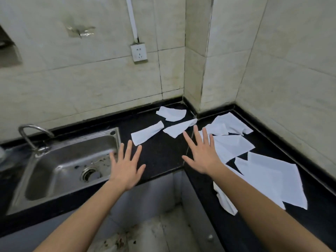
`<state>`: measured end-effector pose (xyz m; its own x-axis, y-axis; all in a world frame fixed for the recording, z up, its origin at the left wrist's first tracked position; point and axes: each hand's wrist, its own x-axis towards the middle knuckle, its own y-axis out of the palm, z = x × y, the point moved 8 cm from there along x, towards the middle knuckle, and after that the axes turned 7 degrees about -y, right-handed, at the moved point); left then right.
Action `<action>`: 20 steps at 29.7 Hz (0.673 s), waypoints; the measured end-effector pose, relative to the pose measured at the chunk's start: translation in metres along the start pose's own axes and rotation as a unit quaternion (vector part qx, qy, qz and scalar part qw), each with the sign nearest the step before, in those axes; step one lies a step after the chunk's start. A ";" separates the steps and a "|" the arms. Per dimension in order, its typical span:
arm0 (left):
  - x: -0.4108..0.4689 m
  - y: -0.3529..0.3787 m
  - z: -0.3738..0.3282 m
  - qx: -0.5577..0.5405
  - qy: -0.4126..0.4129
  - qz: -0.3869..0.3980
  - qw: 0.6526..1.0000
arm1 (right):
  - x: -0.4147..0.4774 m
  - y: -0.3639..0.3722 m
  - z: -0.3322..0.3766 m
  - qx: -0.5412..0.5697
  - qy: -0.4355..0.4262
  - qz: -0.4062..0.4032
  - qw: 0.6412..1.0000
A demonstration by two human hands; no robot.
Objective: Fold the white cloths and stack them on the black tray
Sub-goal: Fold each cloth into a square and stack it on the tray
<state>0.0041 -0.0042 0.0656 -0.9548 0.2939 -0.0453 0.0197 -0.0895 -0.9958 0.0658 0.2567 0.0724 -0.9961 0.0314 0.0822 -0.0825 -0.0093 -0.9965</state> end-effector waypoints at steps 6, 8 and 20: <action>0.072 0.009 0.024 -0.024 -0.037 0.018 0.999 | 0.098 0.033 0.000 0.055 -0.007 0.039 0.998; 0.096 0.013 0.032 -0.039 -0.049 0.023 0.998 | 0.127 0.044 0.003 0.064 -0.019 0.057 0.996; 0.273 0.097 0.060 -0.082 -0.028 0.103 0.991 | 0.288 0.134 0.012 0.078 -0.040 0.138 0.987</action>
<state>-0.2727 0.0101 -0.0387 -0.9405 0.2310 -0.2492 0.2595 0.0147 -0.9656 -0.2329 0.2524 -0.0375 -0.9801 -0.0737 -0.1846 0.1943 -0.1611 -0.9676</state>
